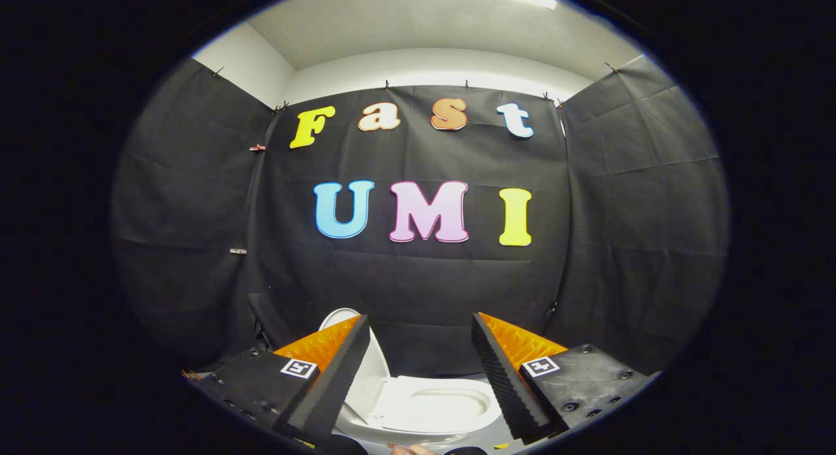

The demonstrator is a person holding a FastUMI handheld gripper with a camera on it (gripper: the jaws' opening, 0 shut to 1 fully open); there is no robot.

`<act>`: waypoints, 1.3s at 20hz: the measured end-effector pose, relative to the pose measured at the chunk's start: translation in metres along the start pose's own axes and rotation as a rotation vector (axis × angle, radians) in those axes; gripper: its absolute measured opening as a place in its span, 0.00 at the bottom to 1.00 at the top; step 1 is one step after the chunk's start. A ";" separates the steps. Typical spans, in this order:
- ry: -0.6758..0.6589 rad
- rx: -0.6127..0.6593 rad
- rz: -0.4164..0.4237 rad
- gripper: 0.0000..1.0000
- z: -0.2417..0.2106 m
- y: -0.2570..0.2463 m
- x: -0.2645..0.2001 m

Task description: Open the toilet lid.

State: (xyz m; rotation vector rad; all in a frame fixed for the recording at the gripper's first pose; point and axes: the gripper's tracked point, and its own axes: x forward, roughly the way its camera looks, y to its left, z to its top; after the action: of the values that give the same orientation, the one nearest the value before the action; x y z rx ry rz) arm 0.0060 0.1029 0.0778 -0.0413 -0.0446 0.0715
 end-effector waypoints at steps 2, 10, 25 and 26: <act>-0.007 0.022 -0.003 0.98 0.001 -0.007 -0.007; -0.033 0.016 0.015 0.99 0.000 -0.014 -0.023; -0.025 0.036 0.026 0.99 -0.004 -0.018 -0.029; -0.025 0.036 0.026 0.99 -0.004 -0.018 -0.030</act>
State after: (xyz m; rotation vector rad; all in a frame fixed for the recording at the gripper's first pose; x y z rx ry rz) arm -0.0220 0.0830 0.0734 -0.0047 -0.0675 0.0984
